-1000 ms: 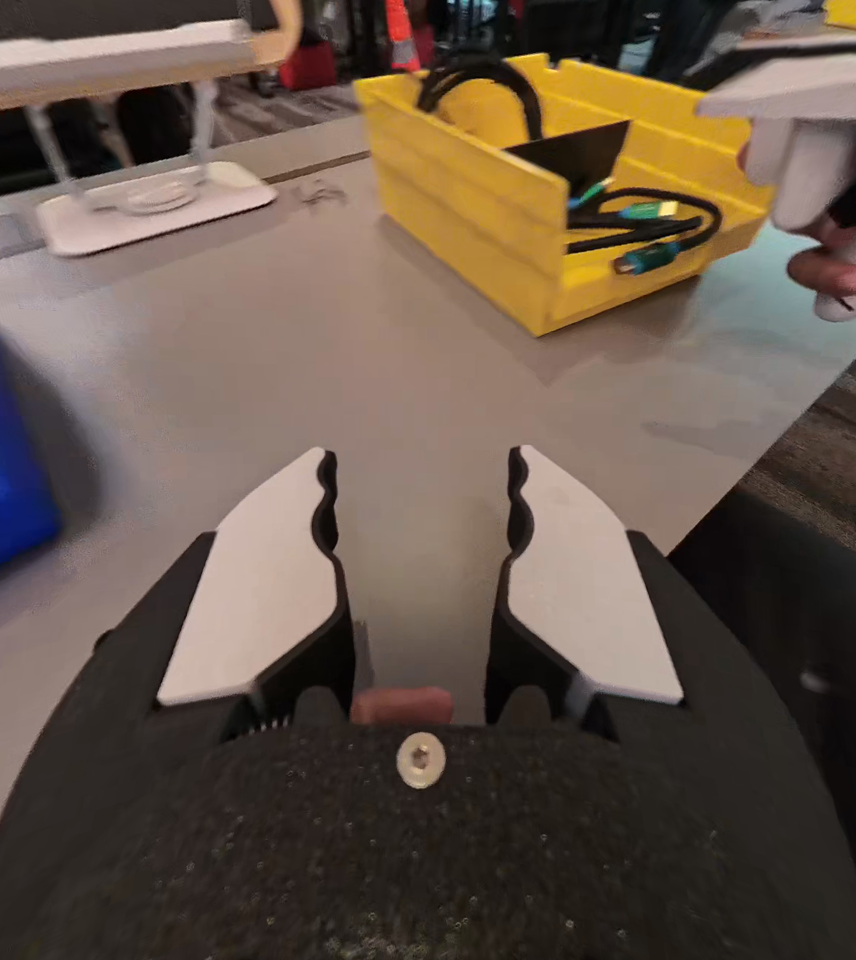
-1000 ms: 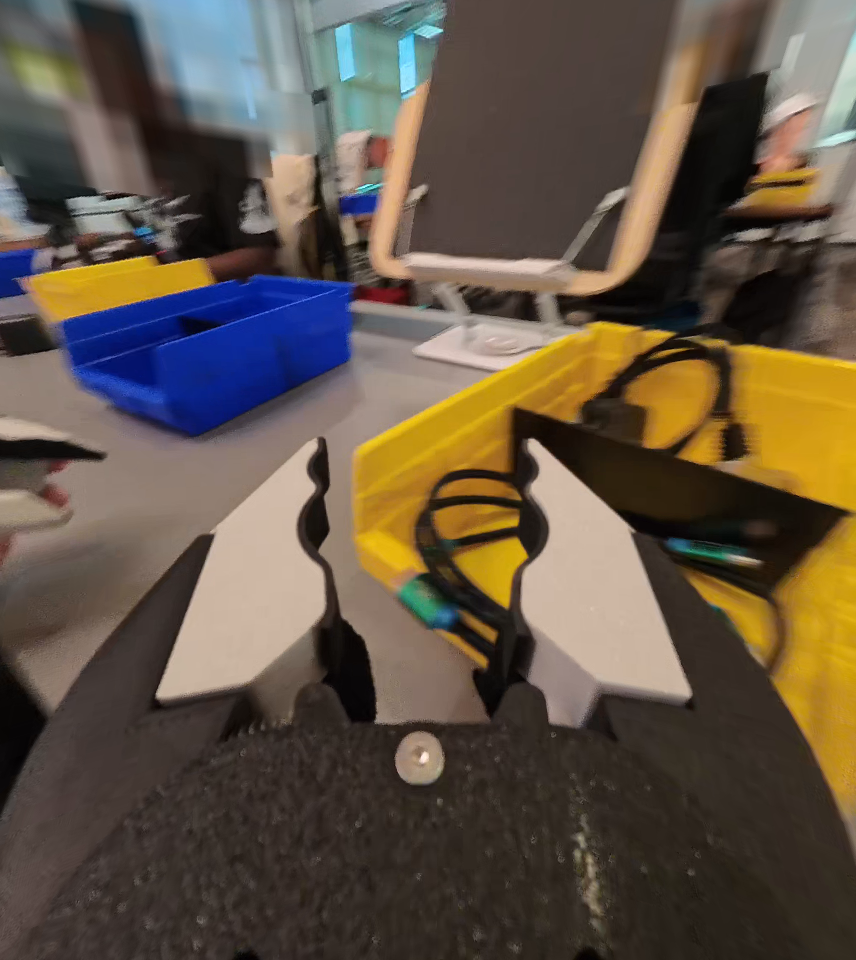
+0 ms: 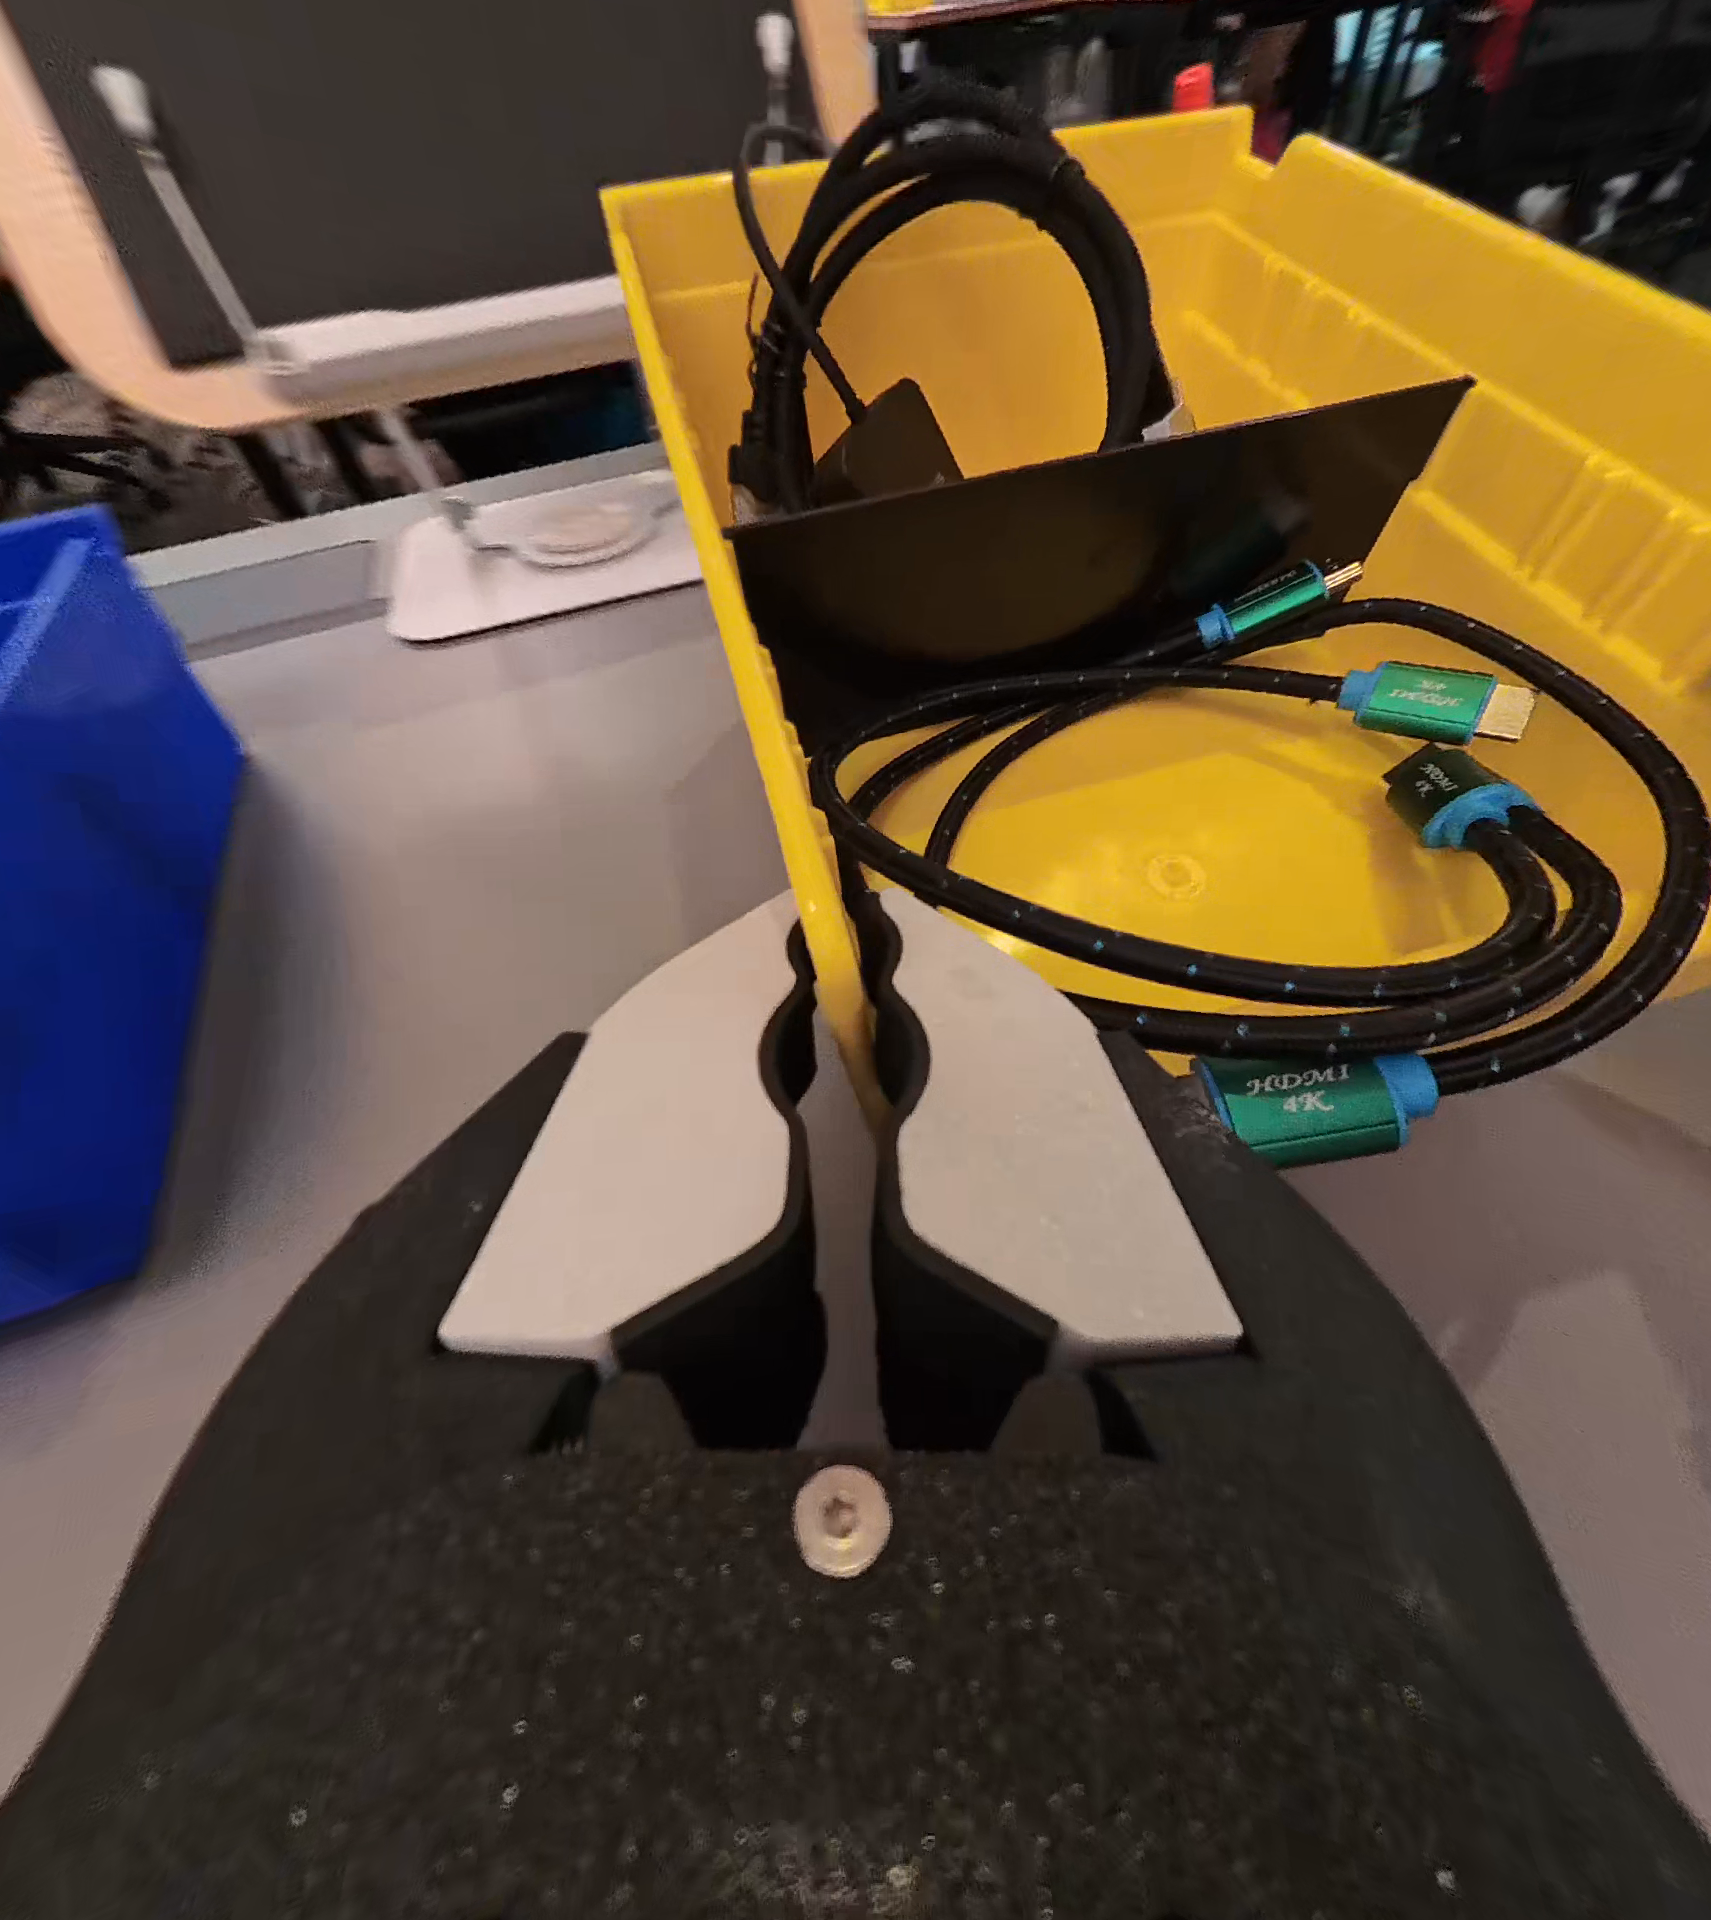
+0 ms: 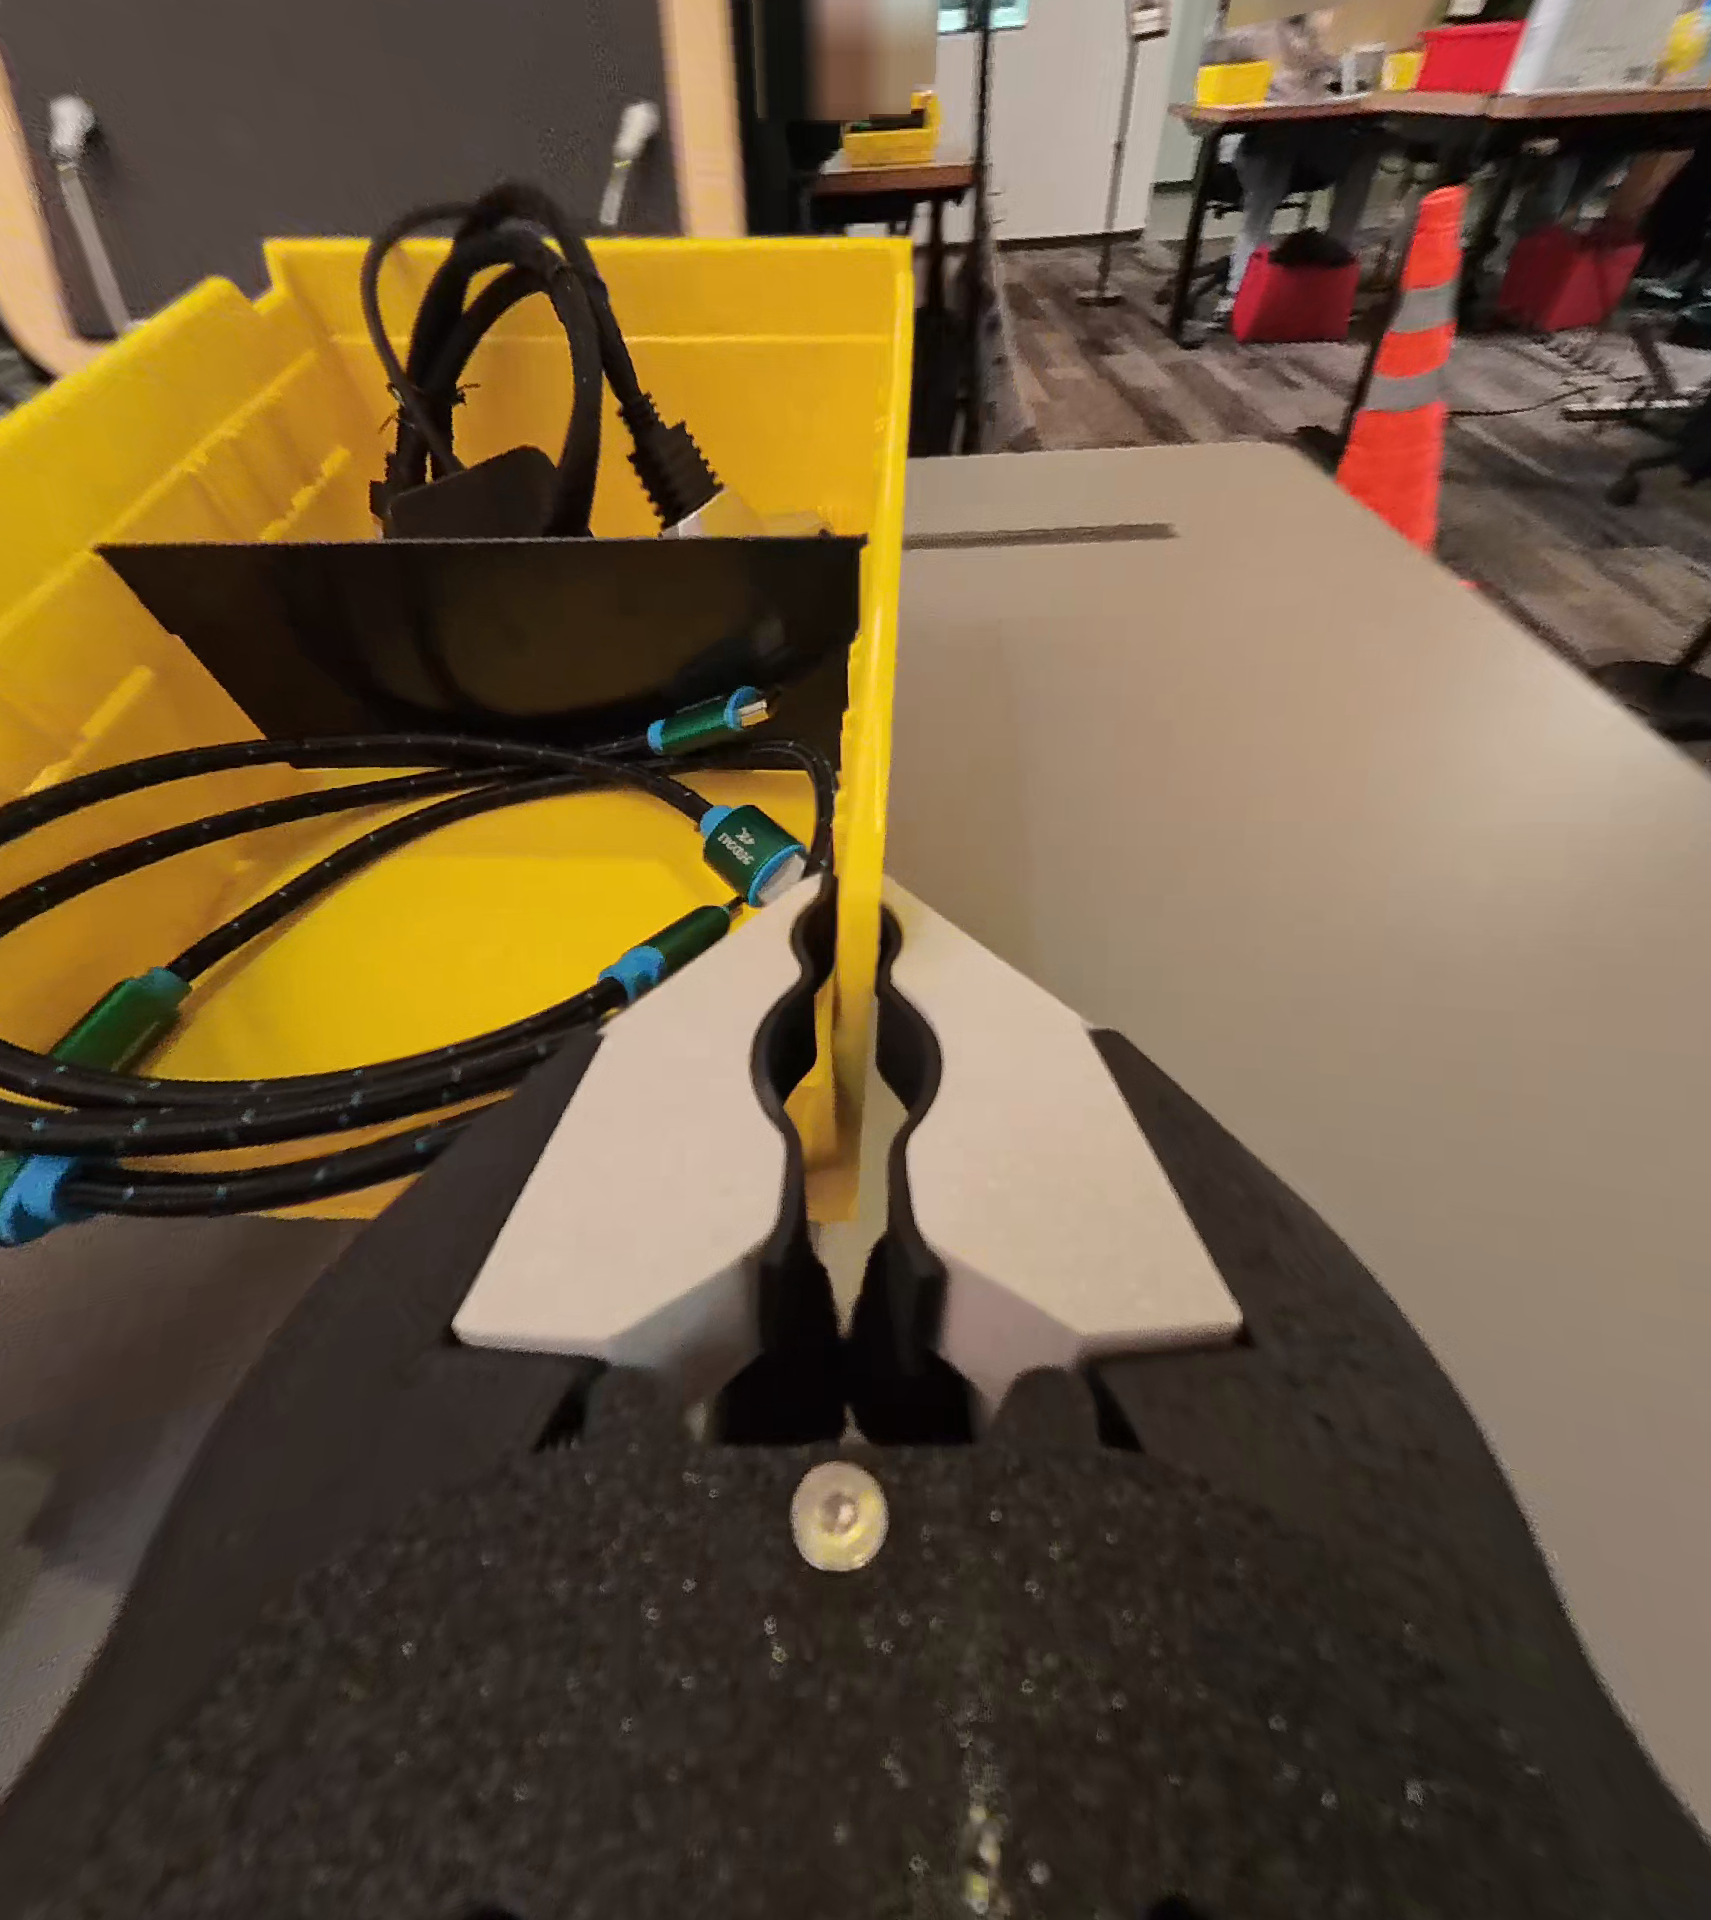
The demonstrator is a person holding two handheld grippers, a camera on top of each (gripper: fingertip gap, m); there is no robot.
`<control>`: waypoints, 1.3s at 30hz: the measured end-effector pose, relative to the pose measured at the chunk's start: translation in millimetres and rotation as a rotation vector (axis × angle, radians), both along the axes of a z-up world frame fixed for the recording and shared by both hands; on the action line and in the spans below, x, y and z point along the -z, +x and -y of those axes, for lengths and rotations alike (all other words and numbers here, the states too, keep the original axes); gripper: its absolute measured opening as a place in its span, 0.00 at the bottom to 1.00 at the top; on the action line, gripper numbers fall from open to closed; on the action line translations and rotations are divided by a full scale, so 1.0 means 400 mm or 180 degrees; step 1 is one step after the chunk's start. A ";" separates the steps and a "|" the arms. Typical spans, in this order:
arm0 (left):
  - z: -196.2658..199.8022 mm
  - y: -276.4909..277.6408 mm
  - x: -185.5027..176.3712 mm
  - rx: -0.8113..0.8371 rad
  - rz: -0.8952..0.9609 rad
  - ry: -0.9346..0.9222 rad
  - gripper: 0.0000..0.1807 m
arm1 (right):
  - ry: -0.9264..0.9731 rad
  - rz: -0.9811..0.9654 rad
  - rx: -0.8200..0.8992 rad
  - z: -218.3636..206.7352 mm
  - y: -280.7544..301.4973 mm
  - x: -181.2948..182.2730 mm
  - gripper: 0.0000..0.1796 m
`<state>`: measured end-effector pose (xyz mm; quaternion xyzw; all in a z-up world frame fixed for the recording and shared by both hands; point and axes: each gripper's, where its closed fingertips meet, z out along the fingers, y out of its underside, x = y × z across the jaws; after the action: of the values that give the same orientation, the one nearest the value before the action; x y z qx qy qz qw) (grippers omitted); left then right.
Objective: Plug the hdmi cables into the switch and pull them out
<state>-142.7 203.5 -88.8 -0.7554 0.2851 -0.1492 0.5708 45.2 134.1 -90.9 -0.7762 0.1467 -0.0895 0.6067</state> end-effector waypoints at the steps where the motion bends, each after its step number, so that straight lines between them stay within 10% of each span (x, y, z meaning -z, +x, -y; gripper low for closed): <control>1: -0.012 -0.041 -0.002 -0.0078 -0.0036 0.0014 0.03 | -0.0026 0.0001 -0.0084 -0.025 -0.037 0.006 0.02; 12: -0.079 -0.233 0.096 -0.0044 -0.0168 -0.0321 0.06 | -0.0298 -0.0113 -0.0561 -0.142 -0.241 0.096 0.03; 19: 0.032 -0.285 -0.013 0.0718 -0.0024 0.0092 0.17 | -0.0047 -0.0602 -0.1336 -0.111 -0.284 0.062 0.30; 31: -0.219 -0.808 0.003 -0.0689 0.0719 -0.0099 0.30 | 0.0105 -0.0233 -0.1244 -0.075 -0.192 0.033 0.31; 39: -0.326 -0.835 0.072 -0.0776 0.0340 -0.0373 0.32 | 0.0104 -0.0304 -0.1286 -0.058 -0.196 0.041 0.30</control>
<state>-476.7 334.0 -117.7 -0.8074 0.1512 -0.1352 0.5540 -33.4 157.4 -107.5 -0.7833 0.0182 0.0733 0.6171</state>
